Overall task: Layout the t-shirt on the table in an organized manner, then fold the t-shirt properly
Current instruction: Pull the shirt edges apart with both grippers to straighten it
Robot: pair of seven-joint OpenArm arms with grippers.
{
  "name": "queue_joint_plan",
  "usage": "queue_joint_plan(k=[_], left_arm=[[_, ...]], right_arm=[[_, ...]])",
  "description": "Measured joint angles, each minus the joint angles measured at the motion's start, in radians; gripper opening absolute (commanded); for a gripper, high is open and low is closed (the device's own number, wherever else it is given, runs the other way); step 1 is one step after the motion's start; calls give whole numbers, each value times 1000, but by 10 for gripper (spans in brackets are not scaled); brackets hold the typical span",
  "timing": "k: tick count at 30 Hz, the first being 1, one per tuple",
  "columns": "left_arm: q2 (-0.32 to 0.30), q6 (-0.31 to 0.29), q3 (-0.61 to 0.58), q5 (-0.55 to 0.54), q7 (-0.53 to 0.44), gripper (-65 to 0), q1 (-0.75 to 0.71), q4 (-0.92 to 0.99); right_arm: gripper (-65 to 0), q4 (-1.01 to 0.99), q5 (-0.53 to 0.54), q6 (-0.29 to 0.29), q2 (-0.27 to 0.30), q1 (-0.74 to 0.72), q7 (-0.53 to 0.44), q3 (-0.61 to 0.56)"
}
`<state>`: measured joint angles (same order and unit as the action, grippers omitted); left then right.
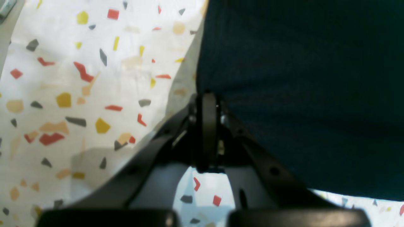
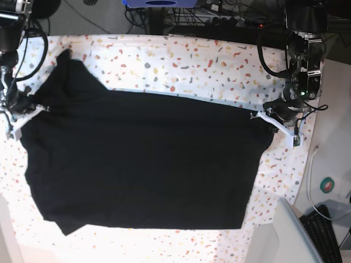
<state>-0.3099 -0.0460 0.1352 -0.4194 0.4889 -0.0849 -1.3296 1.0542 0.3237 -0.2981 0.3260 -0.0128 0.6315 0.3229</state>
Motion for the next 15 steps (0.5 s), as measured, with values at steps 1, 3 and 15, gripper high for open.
queue_joint_plan(k=[1, 3, 15], left_arm=[[0, 0, -1, 1, 1, -650, 0, -2], [1, 1, -2, 4, 3, -650, 3, -3], [5, -4, -1, 0, -8, -650, -4, -29]], right_arm=[[-650, 78, -20, 16, 0, 39, 43, 0], [-650, 292, -29, 21, -18, 158, 99, 39], [-296, 652, -32, -142, -300, 407, 266, 195]])
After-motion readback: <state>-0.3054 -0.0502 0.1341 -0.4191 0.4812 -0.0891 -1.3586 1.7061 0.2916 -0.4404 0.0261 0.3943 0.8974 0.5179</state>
